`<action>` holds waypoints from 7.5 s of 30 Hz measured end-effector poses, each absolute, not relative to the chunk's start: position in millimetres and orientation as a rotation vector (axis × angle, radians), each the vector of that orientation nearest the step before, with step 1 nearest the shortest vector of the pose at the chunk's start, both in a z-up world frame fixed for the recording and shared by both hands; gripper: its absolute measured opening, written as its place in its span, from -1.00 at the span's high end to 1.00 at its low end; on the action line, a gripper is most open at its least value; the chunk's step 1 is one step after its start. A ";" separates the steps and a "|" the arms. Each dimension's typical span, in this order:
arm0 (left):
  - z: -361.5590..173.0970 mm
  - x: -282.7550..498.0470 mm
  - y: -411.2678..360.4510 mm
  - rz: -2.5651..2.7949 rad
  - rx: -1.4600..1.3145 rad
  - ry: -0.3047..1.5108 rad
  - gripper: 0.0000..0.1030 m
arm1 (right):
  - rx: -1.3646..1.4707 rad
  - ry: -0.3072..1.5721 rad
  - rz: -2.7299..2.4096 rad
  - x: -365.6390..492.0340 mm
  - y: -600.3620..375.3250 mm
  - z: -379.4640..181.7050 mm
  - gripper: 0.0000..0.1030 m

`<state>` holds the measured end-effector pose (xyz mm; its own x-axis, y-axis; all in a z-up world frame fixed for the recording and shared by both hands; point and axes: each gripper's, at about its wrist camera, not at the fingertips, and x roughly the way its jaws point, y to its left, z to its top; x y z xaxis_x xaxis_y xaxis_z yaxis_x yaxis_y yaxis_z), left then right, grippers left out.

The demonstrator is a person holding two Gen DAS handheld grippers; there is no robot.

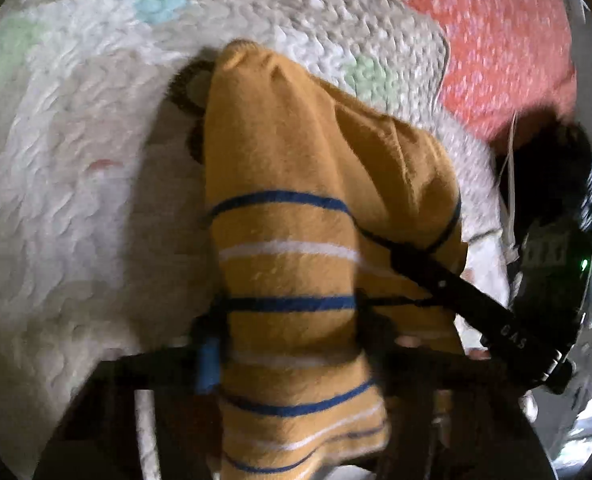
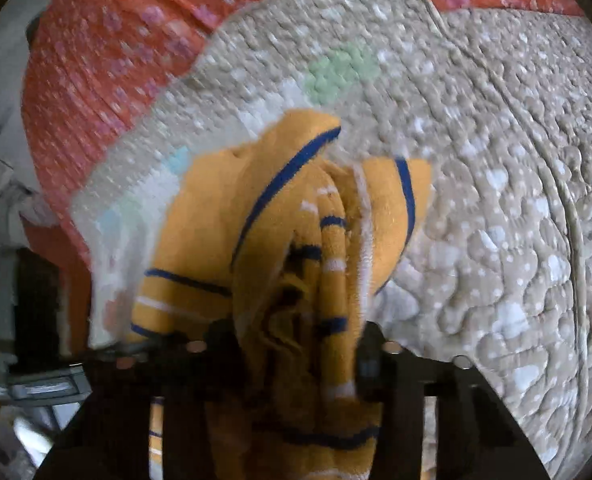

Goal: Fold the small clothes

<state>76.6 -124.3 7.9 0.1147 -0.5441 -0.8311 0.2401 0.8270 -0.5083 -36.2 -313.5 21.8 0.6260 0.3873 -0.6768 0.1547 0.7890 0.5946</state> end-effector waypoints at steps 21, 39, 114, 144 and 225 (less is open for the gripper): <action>49.9 50.5 -37.6 -0.317 -0.240 1.180 0.04 | 0.657 0.707 0.265 -25.9 -257.5 77.2 0.20; 97.1 -50.1 -47.9 -0.204 -0.001 0.953 -0.20 | 0.431 0.823 0.080 -69.0 -237.2 63.9 0.03; 136.4 -196.2 -38.3 -0.262 0.021 0.811 -0.50 | 0.094 0.813 -0.184 -193.7 -184.8 44.7 -0.31; 129.6 -190.1 -23.4 -0.281 0.054 0.820 -0.50 | 0.085 0.811 -0.178 -193.8 -186.1 45.0 -0.32; 11.5 -121.1 -6.0 -0.169 0.043 1.091 -0.51 | 0.100 0.998 -0.118 -152.1 -167.4 -2.0 -0.37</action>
